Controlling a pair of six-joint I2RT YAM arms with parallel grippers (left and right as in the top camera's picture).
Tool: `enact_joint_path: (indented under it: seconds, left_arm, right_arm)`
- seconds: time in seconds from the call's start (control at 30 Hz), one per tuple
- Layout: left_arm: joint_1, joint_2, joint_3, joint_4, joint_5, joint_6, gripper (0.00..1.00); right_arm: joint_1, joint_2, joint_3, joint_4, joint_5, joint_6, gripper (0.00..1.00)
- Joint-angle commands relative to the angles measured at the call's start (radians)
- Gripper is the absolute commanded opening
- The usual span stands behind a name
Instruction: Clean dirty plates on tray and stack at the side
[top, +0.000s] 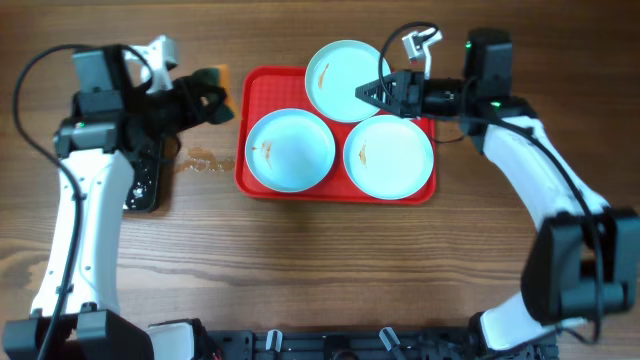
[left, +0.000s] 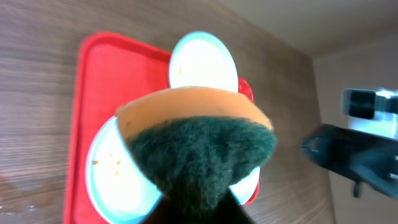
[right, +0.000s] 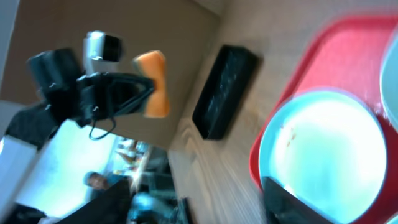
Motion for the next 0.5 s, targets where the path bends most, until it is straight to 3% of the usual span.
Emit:
enact_joint_path:
  seconds: [0.0, 0.23, 0.47]
  left_arm:
    - [-0.097, 0.06, 0.004, 0.016, -0.03, 0.008, 0.04]
    - [-0.251, 0.209, 0.004, 0.035, -0.175, 0.008, 0.04]
    - [-0.279, 0.329, 0.004, 0.07, -0.197, 0.008, 0.04]
  right_arm:
    - [0.057, 0.038, 0.017, -0.021, 0.036, 0.055, 0.61]
    - [0.187, 0.037, 0.017, -0.142, 0.432, 0.038, 0.75]
    - [0.221, 0.037, 0.017, -0.176, 0.546, 0.039, 0.76]
